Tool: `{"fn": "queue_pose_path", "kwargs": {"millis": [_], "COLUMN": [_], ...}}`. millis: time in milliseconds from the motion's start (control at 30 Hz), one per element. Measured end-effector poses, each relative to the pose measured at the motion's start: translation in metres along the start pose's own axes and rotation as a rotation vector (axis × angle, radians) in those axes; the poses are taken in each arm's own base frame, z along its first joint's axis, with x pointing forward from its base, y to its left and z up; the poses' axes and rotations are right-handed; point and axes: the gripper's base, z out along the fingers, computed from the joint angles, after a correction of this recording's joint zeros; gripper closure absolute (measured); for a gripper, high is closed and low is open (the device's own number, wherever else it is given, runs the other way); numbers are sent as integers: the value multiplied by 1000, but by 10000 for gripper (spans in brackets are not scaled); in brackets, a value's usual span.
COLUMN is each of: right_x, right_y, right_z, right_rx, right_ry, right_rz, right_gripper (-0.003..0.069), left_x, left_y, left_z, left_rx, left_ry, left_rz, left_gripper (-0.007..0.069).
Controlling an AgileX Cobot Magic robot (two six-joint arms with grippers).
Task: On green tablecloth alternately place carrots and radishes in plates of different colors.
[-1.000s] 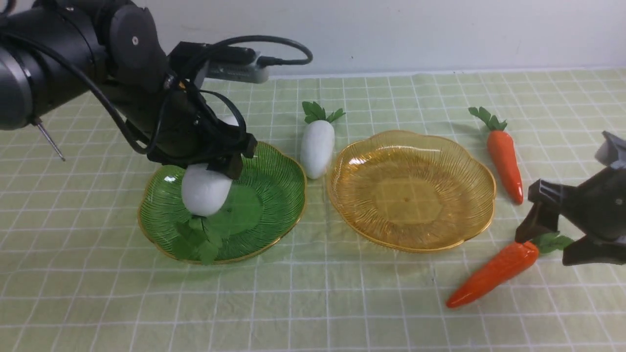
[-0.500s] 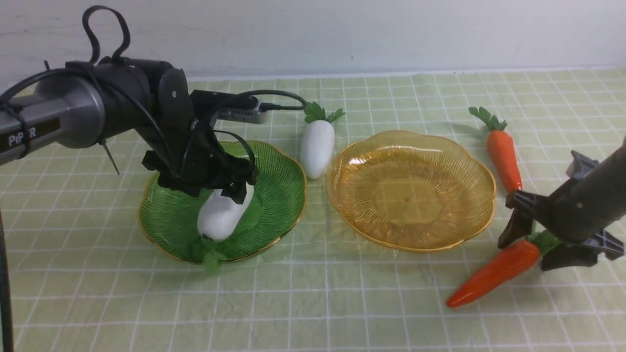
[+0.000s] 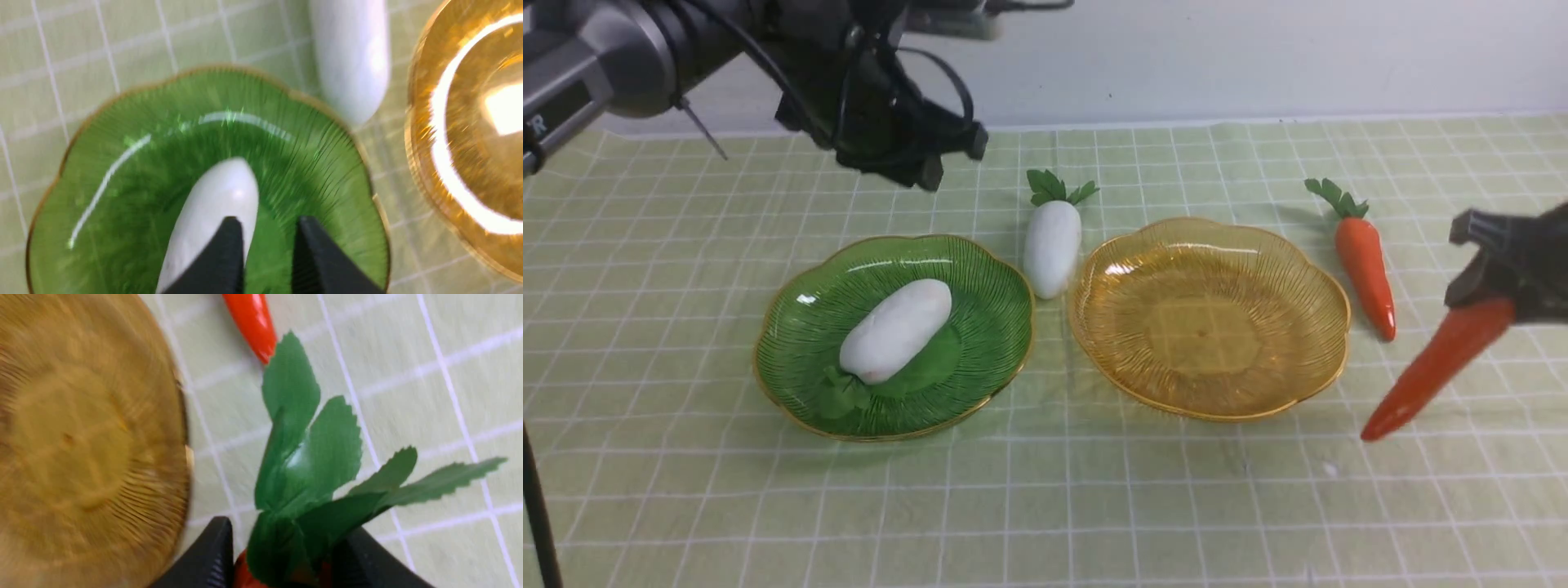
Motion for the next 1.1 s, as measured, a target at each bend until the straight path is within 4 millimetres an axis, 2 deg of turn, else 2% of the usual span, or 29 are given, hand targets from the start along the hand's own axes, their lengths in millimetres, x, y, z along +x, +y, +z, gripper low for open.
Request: {"fn": "queue_pose_path", "kwargs": {"millis": [33,100,167,200,233,267,333,433,533,567,633,700,767,800,933,1100], "right_x": [-12,-23,-37,-38,-44,-47,-49,-48,-44,-41,-39,-37,-37,-39,-46,-63], "right_y": [14,29,48,50,58,62,67,75,76,76,76,74,74,74,79,90], "right_z": [-7,-7,6,8,22,34,49,91,112,118,122,124,122,120,110,90], "right_rx": [-47,-96,-146,-149,-167,-173,-177,-181,-180,-180,-180,-168,-161,-155,-153,-163], "right_ry": [-55,-87,-99,-98,-84,-68,-40,57,133,168,203,232,241,247,253,222], "right_rz": [-24,-48,-78,-78,-84,-88,-95,-116,-122,-126,-130,-145,-160,-177,-215,-267], "right_gripper": [373,373,373,373,373,373,373,373,344,306,260,155,106,50,-11,-13], "left_x": [-10,-27,-35,-36,-38,-38,-37,-30,-26,-24,-22,-19,-17,-15,-11,-6], "left_y": [-5,-12,-14,-14,-15,-15,-15,-18,-20,-21,-21,-22,-22,-23,-29,-33], "left_z": [-2,6,23,26,42,58,77,119,138,147,154,164,170,174,185,195], "left_rx": [17,47,64,66,71,72,75,79,81,81,81,83,82,82,87,104], "left_ry": [-50,-119,-141,-142,-136,-127,-112,-78,-73,-71,-70,-70,-66,-69,-75,-62], "left_rz": [3,-5,-14,-15,-18,-21,-35,-53,-55,-55,-57,-59,-59,-56,-9,12], "left_gripper": [590,620,617,616,596,570,526,375,274,203,153,71,40,13,3,41]}}
